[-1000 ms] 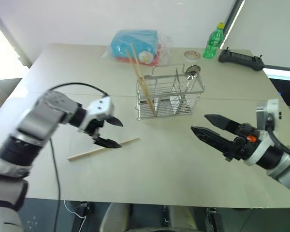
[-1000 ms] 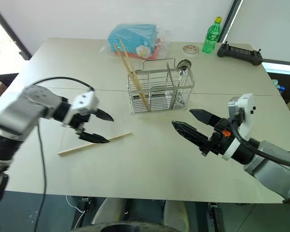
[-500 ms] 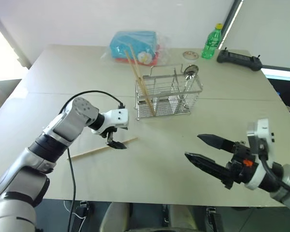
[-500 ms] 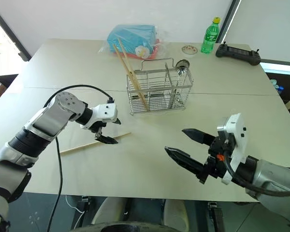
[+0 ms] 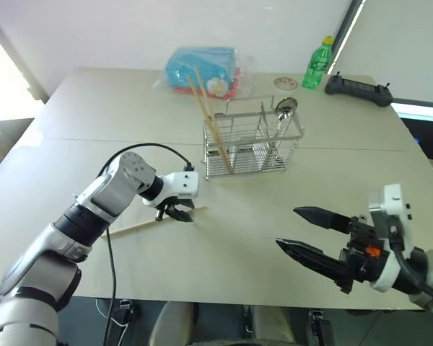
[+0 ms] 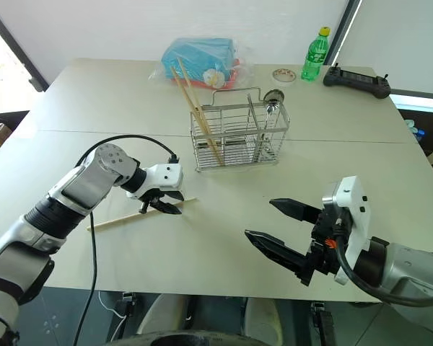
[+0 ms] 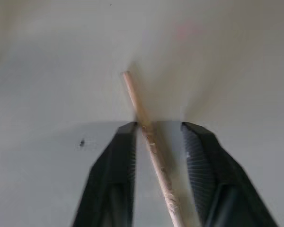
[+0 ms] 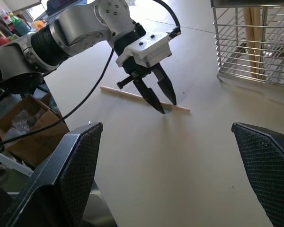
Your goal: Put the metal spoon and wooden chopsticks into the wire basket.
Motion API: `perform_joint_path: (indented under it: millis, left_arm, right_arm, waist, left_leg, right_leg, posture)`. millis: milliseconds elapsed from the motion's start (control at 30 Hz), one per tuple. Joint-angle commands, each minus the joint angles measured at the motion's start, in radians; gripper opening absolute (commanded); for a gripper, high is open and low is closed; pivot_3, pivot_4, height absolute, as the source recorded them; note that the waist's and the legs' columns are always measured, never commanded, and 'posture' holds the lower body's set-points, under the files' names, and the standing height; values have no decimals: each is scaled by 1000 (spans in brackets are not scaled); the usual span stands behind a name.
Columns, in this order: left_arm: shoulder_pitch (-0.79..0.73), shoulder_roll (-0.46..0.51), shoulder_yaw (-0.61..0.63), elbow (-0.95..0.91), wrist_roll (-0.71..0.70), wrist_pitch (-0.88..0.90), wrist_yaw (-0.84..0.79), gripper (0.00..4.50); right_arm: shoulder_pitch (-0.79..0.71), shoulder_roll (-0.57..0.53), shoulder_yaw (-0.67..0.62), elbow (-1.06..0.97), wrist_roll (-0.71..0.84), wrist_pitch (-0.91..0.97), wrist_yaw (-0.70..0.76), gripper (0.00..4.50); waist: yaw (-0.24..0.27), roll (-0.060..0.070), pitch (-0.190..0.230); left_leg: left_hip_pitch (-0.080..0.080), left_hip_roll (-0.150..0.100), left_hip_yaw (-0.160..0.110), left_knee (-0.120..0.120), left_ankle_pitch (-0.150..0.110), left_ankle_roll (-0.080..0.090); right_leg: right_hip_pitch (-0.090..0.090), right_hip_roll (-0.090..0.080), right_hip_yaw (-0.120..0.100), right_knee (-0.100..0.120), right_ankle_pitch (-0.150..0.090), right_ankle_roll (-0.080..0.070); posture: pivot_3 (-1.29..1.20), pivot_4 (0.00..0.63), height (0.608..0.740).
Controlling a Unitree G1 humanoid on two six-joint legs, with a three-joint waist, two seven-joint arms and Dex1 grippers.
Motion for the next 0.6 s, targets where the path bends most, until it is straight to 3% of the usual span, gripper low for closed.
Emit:
perform_joint_path:
  millis: [33, 300, 433, 600]
  left_arm:
    - [13, -3, 18, -15, -2, 22, 8, 53]
    - [15, 2, 71, -1, -11, 73, 62, 53]
    - [-17, 0, 191, 36, -61, 130, 139, 53]
    - [-97, -21, 437, 157, -142, 167, 312, 53]
  right_arm:
    - [-10, -11, -26, -12, 12, -14, 16, 4500]
    - [-44, -10, 1, 6, -18, -16, 29, 4500]
    - [-48, 2, 15, 11, -49, -14, 47, 4500]
    - [-75, 3, 33, 49, -64, -16, 76, 4500]
  waist:
    - [0, 0, 0]
    - [0, 0, 0]
    - [-1, 0, 0]
    - [-1, -1, 0]
  left_leg:
    - [0, 0, 0, 0, 0, 0]
    - [1, 0, 0, 1, 0, 0]
    - [1, 0, -1, 1, 0, 0]
    - [0, 0, -2, 1, 0, 0]
  right_leg:
    - [0, 0, 0, 0, 0, 0]
    - [1, 0, 0, 1, 0, 0]
    - [0, 1, 0, 1, 0, 0]
    - [0, 1, -1, 2, 2, 4]
  posture:
    - [0, 150, 720]
    - [0, 150, 720]
    - [0, 150, 720]
    - [0, 150, 720]
